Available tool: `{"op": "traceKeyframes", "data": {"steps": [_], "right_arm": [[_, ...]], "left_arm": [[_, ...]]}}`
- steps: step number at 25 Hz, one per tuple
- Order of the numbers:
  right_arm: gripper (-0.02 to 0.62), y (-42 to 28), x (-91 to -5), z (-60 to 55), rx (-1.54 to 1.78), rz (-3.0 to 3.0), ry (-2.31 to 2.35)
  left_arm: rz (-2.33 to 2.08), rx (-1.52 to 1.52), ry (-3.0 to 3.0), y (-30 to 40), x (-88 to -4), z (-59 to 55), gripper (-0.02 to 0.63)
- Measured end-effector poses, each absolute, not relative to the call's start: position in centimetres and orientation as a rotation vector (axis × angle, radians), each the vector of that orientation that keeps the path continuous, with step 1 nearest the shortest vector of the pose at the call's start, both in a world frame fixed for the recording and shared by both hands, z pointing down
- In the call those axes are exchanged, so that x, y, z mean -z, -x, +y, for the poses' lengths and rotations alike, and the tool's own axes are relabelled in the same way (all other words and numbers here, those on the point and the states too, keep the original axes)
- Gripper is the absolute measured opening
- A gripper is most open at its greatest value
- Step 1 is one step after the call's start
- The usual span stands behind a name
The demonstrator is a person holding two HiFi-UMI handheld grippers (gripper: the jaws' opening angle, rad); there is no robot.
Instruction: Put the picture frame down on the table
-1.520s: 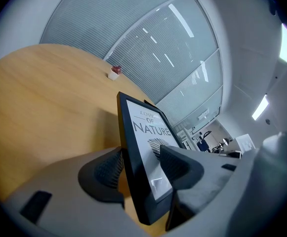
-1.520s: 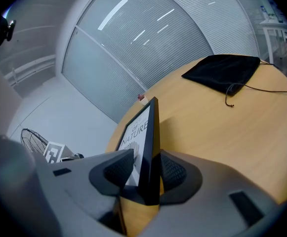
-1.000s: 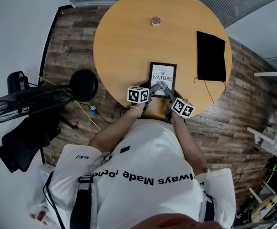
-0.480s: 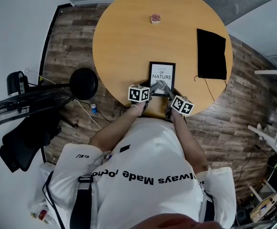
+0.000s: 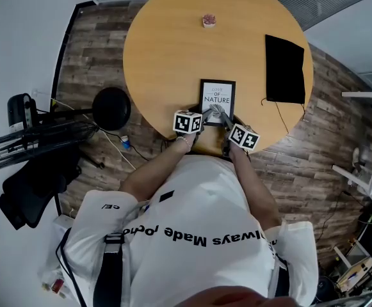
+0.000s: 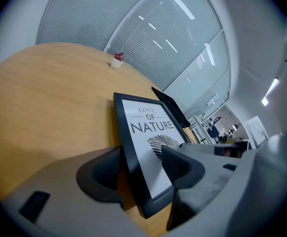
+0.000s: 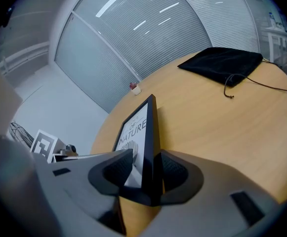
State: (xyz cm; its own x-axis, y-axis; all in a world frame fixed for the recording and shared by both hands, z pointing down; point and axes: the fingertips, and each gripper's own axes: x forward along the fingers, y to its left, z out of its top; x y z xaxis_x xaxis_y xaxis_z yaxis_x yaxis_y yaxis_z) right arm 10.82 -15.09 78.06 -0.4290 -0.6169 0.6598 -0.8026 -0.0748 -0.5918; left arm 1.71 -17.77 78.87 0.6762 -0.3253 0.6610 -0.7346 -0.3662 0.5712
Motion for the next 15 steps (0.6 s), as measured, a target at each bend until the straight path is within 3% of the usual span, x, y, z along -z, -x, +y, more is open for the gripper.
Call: {"op": "traceKeyframes", "data": {"steps": [15], "right_arm": [[0.19,-10.77,-79.12,-14.87,-1.462,-1.944,-1.544]], "left_arm": [[-0.819,-0.626,-1.982,-1.51,-79.38,-17.66,0.238]]}}
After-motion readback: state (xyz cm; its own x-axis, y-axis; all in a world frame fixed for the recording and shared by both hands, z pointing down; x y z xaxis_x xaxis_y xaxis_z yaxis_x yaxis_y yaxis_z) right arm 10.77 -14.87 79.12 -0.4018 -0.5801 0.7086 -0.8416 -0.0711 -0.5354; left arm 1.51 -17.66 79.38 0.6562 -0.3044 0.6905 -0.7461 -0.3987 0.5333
